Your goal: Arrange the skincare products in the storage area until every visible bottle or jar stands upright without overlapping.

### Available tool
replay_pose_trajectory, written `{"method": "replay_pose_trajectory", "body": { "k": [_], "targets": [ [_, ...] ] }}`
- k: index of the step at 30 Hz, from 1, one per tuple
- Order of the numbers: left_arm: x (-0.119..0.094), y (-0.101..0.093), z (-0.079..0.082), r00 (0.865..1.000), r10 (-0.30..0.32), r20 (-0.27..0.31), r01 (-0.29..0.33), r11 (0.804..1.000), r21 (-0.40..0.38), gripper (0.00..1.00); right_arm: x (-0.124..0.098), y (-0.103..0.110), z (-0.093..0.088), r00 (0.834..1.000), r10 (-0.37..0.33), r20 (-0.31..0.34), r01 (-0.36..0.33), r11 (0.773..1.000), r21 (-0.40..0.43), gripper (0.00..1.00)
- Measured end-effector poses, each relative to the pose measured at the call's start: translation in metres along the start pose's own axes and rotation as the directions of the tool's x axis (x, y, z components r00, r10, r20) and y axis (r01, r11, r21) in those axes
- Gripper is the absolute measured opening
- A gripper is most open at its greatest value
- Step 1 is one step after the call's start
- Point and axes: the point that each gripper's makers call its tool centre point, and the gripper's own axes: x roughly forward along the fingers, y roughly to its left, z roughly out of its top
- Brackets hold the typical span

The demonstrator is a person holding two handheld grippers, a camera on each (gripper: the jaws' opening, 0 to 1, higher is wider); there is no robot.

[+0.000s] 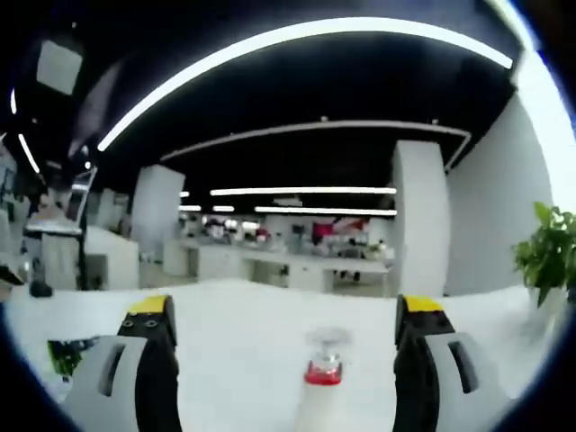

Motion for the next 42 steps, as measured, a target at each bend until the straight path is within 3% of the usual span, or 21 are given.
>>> {"method": "replay_pose_trajectory", "body": {
  "k": [5, 9, 13, 20, 22, 24, 25, 27, 28, 31, 32, 33, 35, 38, 39, 40, 41, 42],
  "targets": [
    [0.001, -0.003, -0.001, 1.0, -0.009, -0.007, 0.009, 1.0, 0.006, 1.0, -0.011, 0.029, 0.01, 0.995, 0.087, -0.04, -0.087, 0.996, 0.018, 1.0],
    [0.0, -0.003, -0.001, 1.0, -0.009, -0.008, 0.009, 1.0, 0.007, 1.0, -0.02, 0.055, 0.003, 0.977, 0.172, -0.13, -0.162, 0.984, 0.079, 1.0],
    [-0.001, -0.001, 0.0, 1.0, -0.005, -0.005, 0.005, 1.0, 0.008, 1.0, -0.025, 0.068, -0.005, 0.96, 0.212, -0.184, -0.198, 0.976, 0.089, 1.0],
    [-0.003, 0.0, 0.0, 1.0, -0.004, -0.01, 0.004, 1.0, 0.023, 1.0, -0.043, 0.113, -0.035, 0.873, 0.355, -0.334, -0.315, 0.934, 0.171, 1.0],
    [-0.003, 0.0, -0.001, 1.0, -0.002, -0.012, 0.003, 1.0, 0.022, 1.0, -0.05, 0.122, -0.048, 0.836, 0.378, -0.397, -0.341, 0.926, 0.162, 1.0],
    [-0.003, 0.0, -0.002, 1.0, -0.003, -0.016, 0.003, 1.0, 0.023, 1.0, -0.054, 0.127, -0.057, 0.812, 0.384, -0.439, -0.346, 0.923, 0.168, 0.99],
    [-0.003, 0.0, -0.002, 1.0, -0.003, -0.018, 0.004, 1.0, 0.024, 1.0, -0.058, 0.133, -0.064, 0.787, 0.404, -0.466, -0.361, 0.915, 0.182, 0.98],
    [-0.003, 0.0, -0.002, 1.0, -0.004, -0.02, 0.005, 1.0, 0.025, 1.0, -0.063, 0.136, -0.075, 0.755, 0.408, -0.513, -0.366, 0.912, 0.187, 0.94],
    [-0.003, 0.0, -0.002, 1.0, -0.004, -0.02, 0.005, 1.0, 0.025, 1.0, -0.063, 0.137, -0.077, 0.749, 0.408, -0.522, -0.366, 0.912, 0.187, 0.92],
    [-0.003, -0.001, -0.002, 1.0, -0.005, -0.021, 0.006, 1.0, 0.028, 1.0, -0.07, 0.132, -0.105, 0.664, 0.355, -0.658, -0.335, 0.928, 0.162, 0.89],
    [-0.003, -0.001, -0.002, 1.0, -0.005, -0.023, 0.006, 0.999, 0.032, 1.0, -0.072, 0.132, -0.108, 0.652, 0.351, -0.672, -0.331, 0.929, 0.165, 0.88],
    [-0.003, -0.001, -0.002, 1.0, -0.004, -0.024, 0.005, 0.999, 0.034, 1.0, -0.075, 0.131, -0.118, 0.612, 0.336, -0.716, -0.3, 0.936, 0.183, 0.87],
    [-0.003, -0.001, -0.002, 1.0, -0.005, -0.024, 0.005, 0.999, 0.032, 1.0, -0.081, 0.133, -0.131, 0.543, 0.353, -0.762, -0.297, 0.93, 0.219, 0.84],
    [-0.004, 0.0, -0.002, 1.0, -0.003, -0.023, 0.004, 1.0, 0.03, 1.0, -0.084, 0.13, -0.142, 0.512, 0.319, -0.798, -0.26, 0.942, 0.21, 0.81],
    [-0.004, 0.0, -0.002, 1.0, -0.003, -0.025, 0.003, 1.0, 0.03, 1.0, -0.088, 0.128, -0.15, 0.473, 0.309, -0.825, -0.257, 0.944, 0.206, 0.8],
    [-0.004, 0.0, -0.003, 1.0, -0.003, -0.026, 0.004, 1.0, 0.031, 1.0, -0.09, 0.128, -0.153, 0.456, 0.304, -0.837, -0.254, 0.945, 0.205, 0.8],
    [-0.004, 0.0, -0.003, 1.0, -0.003, -0.026, 0.003, 1.0, 0.031, 1.0, -0.089, 0.129, -0.155, 0.457, 0.304, -0.836, -0.25, 0.946, 0.207, 0.79],
    [-0.004, 0.0, -0.002, 1.0, -0.002, -0.025, 0.003, 0.999, 0.032, 1.0, -0.091, 0.127, -0.159, 0.44, 0.292, -0.849, -0.229, 0.951, 0.208, 0.77]
  ]
}}
